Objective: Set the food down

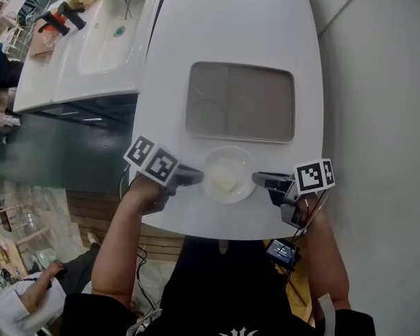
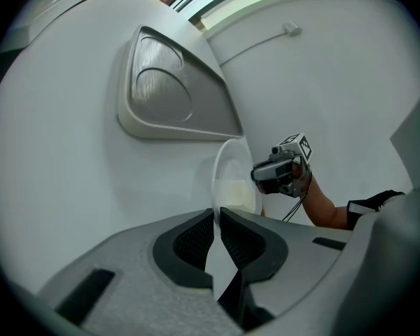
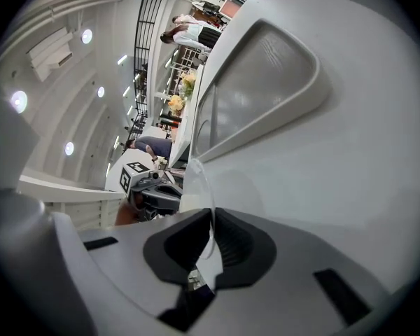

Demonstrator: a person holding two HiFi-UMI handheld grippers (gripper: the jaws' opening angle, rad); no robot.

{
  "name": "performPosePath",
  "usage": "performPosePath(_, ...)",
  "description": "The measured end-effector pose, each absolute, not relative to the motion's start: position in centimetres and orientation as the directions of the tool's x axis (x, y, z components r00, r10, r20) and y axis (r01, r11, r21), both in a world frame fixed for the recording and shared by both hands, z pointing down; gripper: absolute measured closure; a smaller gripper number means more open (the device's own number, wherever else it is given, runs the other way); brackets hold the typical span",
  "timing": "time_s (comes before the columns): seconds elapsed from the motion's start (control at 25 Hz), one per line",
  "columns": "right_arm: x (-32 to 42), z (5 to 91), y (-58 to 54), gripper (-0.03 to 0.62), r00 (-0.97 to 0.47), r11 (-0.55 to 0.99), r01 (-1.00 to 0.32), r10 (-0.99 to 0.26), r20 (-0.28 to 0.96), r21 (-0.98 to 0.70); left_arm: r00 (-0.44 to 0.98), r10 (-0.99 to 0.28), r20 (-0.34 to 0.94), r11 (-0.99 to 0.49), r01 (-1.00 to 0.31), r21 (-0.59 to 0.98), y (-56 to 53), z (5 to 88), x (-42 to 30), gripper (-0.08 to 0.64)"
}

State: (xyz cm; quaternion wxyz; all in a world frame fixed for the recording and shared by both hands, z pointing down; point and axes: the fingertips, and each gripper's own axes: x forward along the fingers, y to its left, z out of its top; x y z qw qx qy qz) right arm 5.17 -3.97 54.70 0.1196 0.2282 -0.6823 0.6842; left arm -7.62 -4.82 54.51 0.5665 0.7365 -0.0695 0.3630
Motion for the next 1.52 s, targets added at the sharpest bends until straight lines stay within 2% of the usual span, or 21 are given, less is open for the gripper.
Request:
performPosePath(0.48, 9.5, 53.1, -10.6, 0.574, -0.844, -0.018, -0.475, -0.272, 0.462, -0.88, 0.734, 0.248, 0.633, -0.424, -0.505, 0.752, -12.4, 52.5, -3.1, 0.531)
performPosePath(0.76, 11.2, 53.5, -14.0, 0.574, -0.816, -0.009, -0.515, -0.302, 0.493, -0.857, 0.736, 0.221, 0.639, -0.405, -0.527, 0.747, -15.5, 53.2, -1.7, 0.531)
performPosePath(0.96, 12.3, 53.1, -17.4, 0.574, -0.826, -0.03, -0.466, -0.342, 0.447, -0.884, 0.751, 0.187, 0.634, -0.39, -0.535, 0.749, -18.5, 53.7, -0.8, 0.529)
performPosePath(1.52, 13.8, 54.4, -20.0, 0.577, -0.786, -0.018, -0.523, -0.377, 0.49, -0.852, 0.748, 0.161, 0.644, -0.382, -0.555, 0.739, -21.0, 55.4, 0.6, 0.529)
